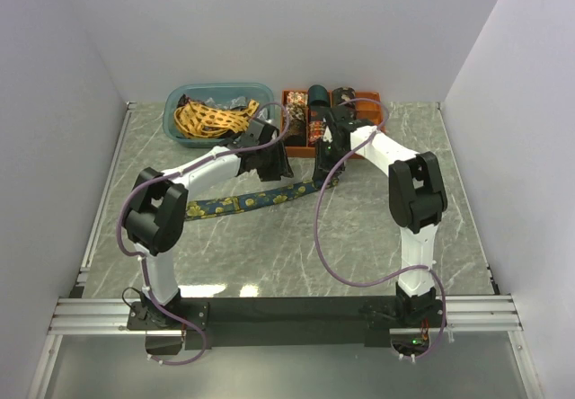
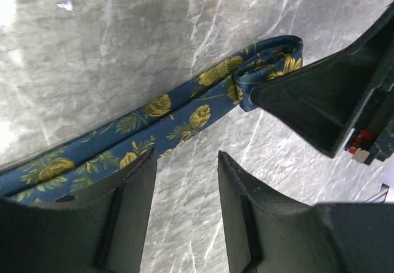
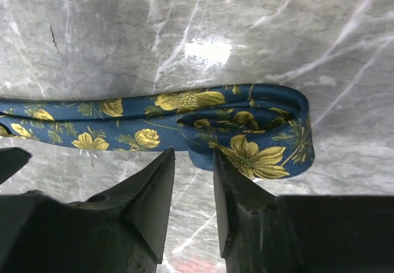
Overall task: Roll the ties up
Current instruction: Roll the tie
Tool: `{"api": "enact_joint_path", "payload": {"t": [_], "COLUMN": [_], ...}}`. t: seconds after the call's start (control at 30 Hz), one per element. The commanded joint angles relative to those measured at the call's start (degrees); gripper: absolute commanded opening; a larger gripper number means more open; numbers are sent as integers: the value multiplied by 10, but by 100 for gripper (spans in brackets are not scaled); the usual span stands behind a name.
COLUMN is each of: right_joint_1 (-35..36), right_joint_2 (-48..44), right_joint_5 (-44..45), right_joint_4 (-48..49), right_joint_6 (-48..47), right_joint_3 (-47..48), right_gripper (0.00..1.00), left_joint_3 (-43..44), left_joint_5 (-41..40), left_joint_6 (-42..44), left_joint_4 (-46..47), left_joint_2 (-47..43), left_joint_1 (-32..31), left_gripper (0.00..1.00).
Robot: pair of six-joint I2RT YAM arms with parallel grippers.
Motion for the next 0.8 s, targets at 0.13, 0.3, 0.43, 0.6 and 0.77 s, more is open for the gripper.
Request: {"api": "enact_joint_path", "payload": {"t": [0.13,0.3,0.43,0.6,0.77], "right_joint_1": [-19,-26,-31,-41,-45], "right_joint_2": [-47,-48,-43,-49,-49], "right_joint_5": [-22,-31,-45,-80,-97], "right_joint_4": [49,78,103,153,168], "right_joint_6": [18,29,40,64,74], "right_joint_3": [-29,-54,-77,-119,-132], "right_gripper": [27,15,10,4,1], "left_joint_3": [36,46,60,81,101], "left_joint_5": [32,47,58,66,75], "left_joint_6": [5,6,6,3,0], "left_joint_4": [35,54,67,84,98], "left_joint_2": [15,31,48,77,105], "left_joint_1": [-11,-18,-22,-31,-42], "left_gripper": [50,50,48,42,34]}}
